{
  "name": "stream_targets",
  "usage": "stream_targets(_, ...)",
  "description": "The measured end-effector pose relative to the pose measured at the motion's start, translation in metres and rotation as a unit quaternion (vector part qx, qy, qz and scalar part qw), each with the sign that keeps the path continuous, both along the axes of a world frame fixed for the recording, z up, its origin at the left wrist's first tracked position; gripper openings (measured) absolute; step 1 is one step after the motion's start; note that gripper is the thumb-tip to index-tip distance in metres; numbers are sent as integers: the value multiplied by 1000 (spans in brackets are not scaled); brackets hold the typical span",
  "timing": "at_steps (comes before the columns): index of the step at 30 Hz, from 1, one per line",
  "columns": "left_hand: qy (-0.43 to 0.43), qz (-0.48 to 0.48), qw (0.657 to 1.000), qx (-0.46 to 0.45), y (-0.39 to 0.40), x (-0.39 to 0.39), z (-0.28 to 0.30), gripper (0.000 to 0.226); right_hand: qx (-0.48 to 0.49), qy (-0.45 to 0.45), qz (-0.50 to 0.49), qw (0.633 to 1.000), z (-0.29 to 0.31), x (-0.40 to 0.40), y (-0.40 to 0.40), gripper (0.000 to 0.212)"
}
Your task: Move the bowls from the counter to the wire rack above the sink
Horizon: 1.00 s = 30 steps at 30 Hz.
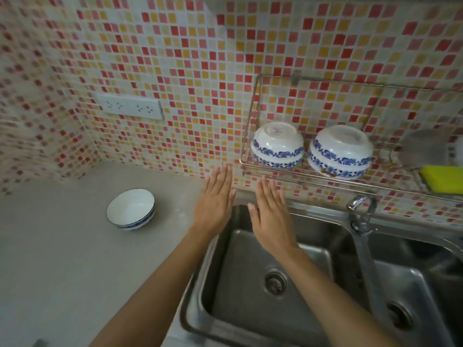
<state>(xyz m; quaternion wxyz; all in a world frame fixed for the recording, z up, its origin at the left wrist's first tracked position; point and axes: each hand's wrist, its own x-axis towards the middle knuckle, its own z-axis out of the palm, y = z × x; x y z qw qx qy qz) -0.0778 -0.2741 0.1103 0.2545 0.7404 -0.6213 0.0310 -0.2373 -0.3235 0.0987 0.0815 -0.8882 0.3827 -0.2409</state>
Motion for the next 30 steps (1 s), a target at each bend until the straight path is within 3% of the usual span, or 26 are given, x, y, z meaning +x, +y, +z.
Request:
stream_targets(11,117,202,971,40,99,195,-54,52,165,89,66,980,-57,208,64,66)
stream_targets(17,262,283,917,103,120,270,-109,54,318,102,14,942,-90,279,62,74)
stream_targets(21,345,309,880,102,120,290,-129,40,417,92,-42,903,-98,314,59,80)
stream_targets(27,461,306,830,63,113,296,-133,43,443,53,-109,888,-109,345,61,62)
stream_targets(30,503,318,801,64,107,298,-130,47,519,-1,-143,843,-116,351,60,45)
